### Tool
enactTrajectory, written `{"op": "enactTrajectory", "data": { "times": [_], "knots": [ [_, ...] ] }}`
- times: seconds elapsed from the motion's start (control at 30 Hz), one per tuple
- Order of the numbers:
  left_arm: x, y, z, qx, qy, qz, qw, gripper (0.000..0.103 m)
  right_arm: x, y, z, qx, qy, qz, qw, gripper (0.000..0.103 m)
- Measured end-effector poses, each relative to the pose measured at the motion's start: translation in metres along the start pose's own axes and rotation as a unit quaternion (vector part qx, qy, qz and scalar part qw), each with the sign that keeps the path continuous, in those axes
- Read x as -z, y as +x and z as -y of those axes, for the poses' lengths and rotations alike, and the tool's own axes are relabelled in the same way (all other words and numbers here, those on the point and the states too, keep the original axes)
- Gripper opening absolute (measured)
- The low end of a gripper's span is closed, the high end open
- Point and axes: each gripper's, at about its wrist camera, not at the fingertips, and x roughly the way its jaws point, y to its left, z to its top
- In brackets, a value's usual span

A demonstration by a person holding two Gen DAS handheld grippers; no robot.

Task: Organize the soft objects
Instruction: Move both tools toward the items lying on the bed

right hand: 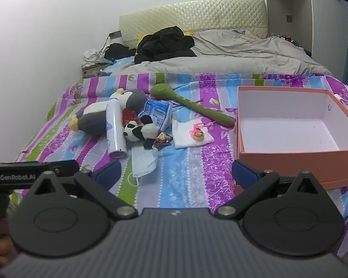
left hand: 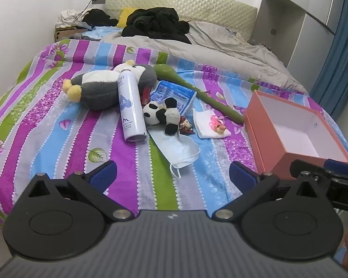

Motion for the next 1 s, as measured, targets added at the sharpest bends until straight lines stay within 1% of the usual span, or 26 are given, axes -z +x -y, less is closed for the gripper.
{"op": "enactTrajectory", "data": {
  "times": [0.3,0.43,0.47,0.53,0.57,1.0],
  "knots": [
    [0.001,0.002,-0.001,0.008,-0.004,0.005,0.9999,0.103,0.001,0.002,-0.002,0.002,-0.001,-0.003,1.0,0.103],
    [0.001,0.004,0.0,0.019,-0.009,0.004,0.9998,0.103,0.003,-0.006,0.001,0.003,0.004,-0.001,1.0,0.103],
    [0.003,0.006,-0.005,0.018,-0.012,0.002,0.9998,0.103,0.004,-0.009,0.002,0.003,0.004,0.001,1.0,0.103],
    [0.004,0.005,-0.005,0.02,-0.012,0.005,0.9997,0.103,0.0,-0.006,-0.004,0.006,-0.002,-0.001,1.0,0.103],
    [0.003,-0.003,-0.007,0.021,-0.013,0.007,0.9997,0.103,0.0,-0.006,-0.006,0.007,-0.003,0.001,1.0,0.103],
    [0.015,-0.017,-0.015,0.031,-0.024,0.004,0.9992,0.103,0.006,-0.019,-0.011,0.011,-0.004,0.001,1.0,0.103]
  ]
}}
